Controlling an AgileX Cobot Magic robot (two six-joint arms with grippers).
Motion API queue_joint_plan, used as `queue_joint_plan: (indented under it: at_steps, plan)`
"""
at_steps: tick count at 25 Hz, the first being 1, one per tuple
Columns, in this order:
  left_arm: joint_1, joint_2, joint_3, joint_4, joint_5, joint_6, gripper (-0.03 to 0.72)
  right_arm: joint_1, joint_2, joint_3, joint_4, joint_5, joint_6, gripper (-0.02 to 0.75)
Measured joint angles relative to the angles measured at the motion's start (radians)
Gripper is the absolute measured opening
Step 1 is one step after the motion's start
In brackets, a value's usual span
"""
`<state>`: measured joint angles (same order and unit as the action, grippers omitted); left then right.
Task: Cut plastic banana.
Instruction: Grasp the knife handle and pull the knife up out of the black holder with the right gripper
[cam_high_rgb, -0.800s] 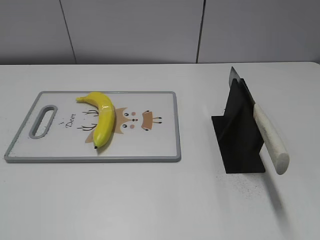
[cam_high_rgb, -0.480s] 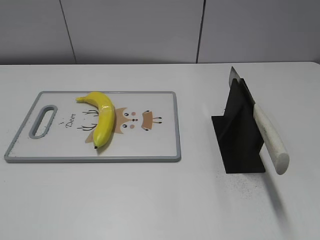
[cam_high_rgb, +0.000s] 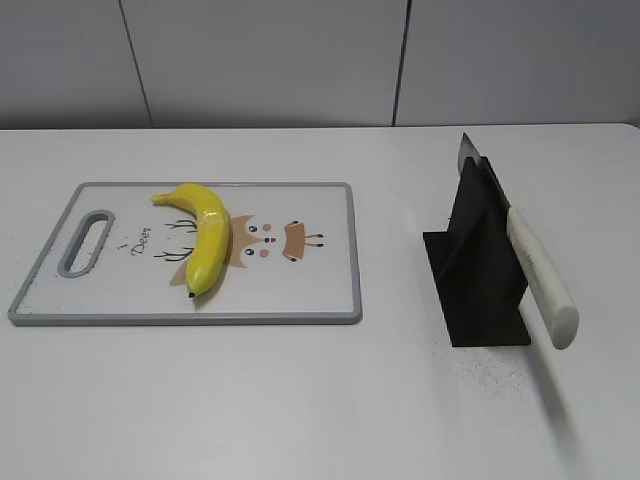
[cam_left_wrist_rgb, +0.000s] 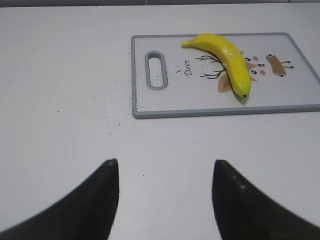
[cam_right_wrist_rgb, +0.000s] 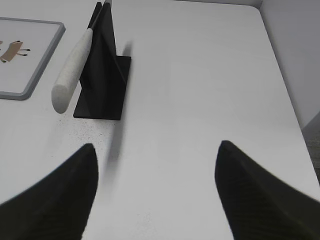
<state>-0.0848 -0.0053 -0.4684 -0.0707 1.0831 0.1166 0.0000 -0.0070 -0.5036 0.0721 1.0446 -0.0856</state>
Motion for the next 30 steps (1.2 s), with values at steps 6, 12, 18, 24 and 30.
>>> queue_joint_plan:
  at_steps: [6, 12, 18, 24, 30]
  plan:
    - [0.000, 0.000, 0.000, 0.000, 0.000, 0.000, 0.580, 0.000, 0.000, 0.000, 0.000, 0.000, 0.000, 0.538]
    - [0.000, 0.000, 0.000, 0.000, 0.000, 0.000, 0.580, 0.000, 0.000, 0.000, 0.000, 0.000, 0.000, 0.529]
    - [0.000, 0.000, 0.000, 0.000, 0.000, 0.000, 0.580, 0.000, 0.000, 0.000, 0.000, 0.000, 0.000, 0.529]
    - [0.000, 0.000, 0.000, 0.000, 0.000, 0.000, 0.580, 0.000, 0.041, 0.000, 0.002, 0.000, 0.000, 0.529]
    - [0.000, 0.000, 0.000, 0.000, 0.000, 0.000, 0.580, 0.003, 0.254, -0.024, 0.002, 0.011, 0.000, 0.527]
